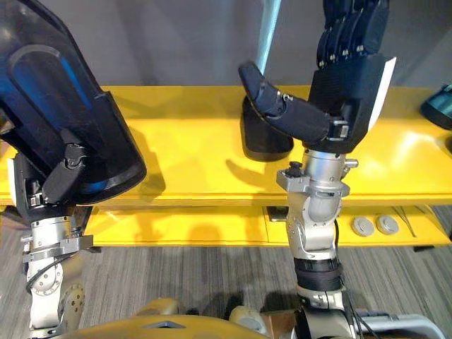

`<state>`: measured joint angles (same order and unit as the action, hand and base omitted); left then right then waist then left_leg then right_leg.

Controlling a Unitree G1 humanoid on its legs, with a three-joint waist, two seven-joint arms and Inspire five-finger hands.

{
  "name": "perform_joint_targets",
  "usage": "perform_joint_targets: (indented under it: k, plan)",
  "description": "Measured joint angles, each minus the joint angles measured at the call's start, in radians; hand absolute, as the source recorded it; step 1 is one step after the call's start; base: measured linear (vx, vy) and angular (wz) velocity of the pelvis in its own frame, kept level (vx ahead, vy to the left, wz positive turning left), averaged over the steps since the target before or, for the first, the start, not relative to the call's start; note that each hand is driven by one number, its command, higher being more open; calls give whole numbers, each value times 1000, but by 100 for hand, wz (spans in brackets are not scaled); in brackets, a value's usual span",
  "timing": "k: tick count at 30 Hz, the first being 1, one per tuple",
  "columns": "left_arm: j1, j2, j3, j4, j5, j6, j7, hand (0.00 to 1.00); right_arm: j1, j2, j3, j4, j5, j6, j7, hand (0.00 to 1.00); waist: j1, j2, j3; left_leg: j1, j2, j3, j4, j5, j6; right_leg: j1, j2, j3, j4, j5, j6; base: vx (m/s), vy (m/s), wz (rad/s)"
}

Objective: Walk over and take three plastic housings, then place them on the shelf

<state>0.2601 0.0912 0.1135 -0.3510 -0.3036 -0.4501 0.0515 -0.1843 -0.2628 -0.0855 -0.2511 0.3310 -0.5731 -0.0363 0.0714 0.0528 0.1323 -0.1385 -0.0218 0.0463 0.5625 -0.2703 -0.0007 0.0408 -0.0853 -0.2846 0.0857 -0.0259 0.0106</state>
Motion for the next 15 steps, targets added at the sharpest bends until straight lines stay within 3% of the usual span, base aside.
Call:
perform_joint_targets:
  k: [1,3,4,5,9,13,15]
  plan:
    - [-8,-4,0,0,0,0,-15,0,35,26,-30,1,12,5,0,100,-15,5,-1,-34,94,65,-26,-7,-21,6,-16,-41,3,-1,1,56,45,73]
    - [-17,-10,0,0,0,0,-28,0,61,39,-46,1,19,17,-1,100,-23,14,-1,-41,172,91,-104,26,-48,16,-38,-69,4,-8,11,59,126,56]
    - [-22,-15,-6,0,1,0,-42,0,80,34,-50,1,31,21,0,100,-28,38,-3,-21,219,92,-192,136,-54,20,-50,-78,21,-25,40,91,274,25]
    - [-24,-12,-21,0,0,0,-51,0,97,42,-54,5,36,20,5,100,-28,43,-5,8,198,66,-245,144,-108,11,-78,-67,51,-43,79,84,348,14]
    - [-24,14,-24,0,1,14,-82,0,147,94,-48,5,39,40,31,100,-52,1,-20,67,73,98,-376,199,-51,6,-195,-63,51,-27,101,36,270,11]
    - [-23,51,-17,-7,0,26,-115,0,219,166,-47,5,72,48,53,100,-58,-13,-26,84,47,109,-411,213,-42,16,-215,-64,29,-8,131,20,90,1]
    - [-23,53,-19,-12,-31,71,-161,0,242,187,-45,5,67,66,50,100,-76,-14,-28,103,48,112,-446,230,-47,25,-210,-62,16,0,136,-2,-23,-4]
